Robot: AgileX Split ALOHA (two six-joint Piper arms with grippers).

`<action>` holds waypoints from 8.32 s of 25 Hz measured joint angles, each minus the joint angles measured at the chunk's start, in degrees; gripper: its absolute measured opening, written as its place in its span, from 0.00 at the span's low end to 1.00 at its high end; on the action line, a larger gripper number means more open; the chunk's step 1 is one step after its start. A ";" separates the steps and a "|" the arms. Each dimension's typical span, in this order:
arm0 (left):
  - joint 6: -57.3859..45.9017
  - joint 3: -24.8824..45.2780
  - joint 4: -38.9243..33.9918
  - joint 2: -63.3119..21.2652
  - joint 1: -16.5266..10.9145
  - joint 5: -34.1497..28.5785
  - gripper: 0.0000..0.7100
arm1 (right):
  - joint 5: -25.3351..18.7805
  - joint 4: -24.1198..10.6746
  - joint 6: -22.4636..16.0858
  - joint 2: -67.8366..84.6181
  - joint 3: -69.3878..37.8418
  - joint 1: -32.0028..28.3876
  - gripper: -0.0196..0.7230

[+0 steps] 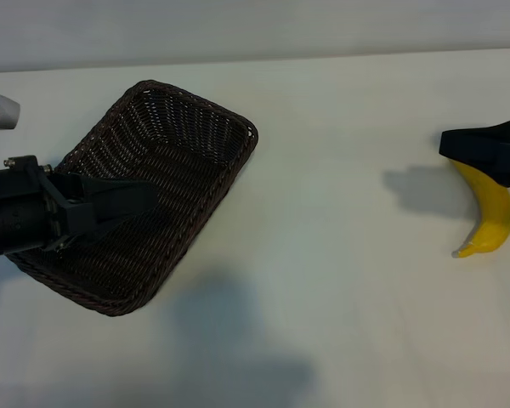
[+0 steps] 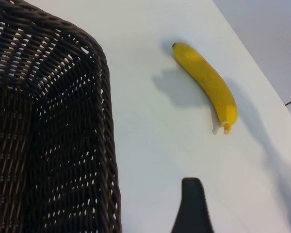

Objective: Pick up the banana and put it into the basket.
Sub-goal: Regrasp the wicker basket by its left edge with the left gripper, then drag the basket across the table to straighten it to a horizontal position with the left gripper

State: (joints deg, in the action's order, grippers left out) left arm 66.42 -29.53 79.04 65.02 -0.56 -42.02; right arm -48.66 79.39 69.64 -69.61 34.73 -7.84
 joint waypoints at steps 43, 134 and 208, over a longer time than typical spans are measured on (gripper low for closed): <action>-21.60 0.00 -11.57 -6.57 0.00 2.12 0.79 | -1.18 0.05 0.00 0.00 0.00 0.00 0.63; -68.37 6.22 -38.02 7.02 0.00 22.46 0.76 | -1.51 0.05 0.00 0.00 0.00 0.00 0.63; -51.73 -36.11 -43.49 44.86 8.07 8.78 0.23 | 4.85 4.53 0.00 0.00 0.00 0.00 0.63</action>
State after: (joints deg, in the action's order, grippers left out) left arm 14.69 -65.63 35.56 109.88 7.51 -33.24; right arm -43.81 83.92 69.64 -69.61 34.73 -7.84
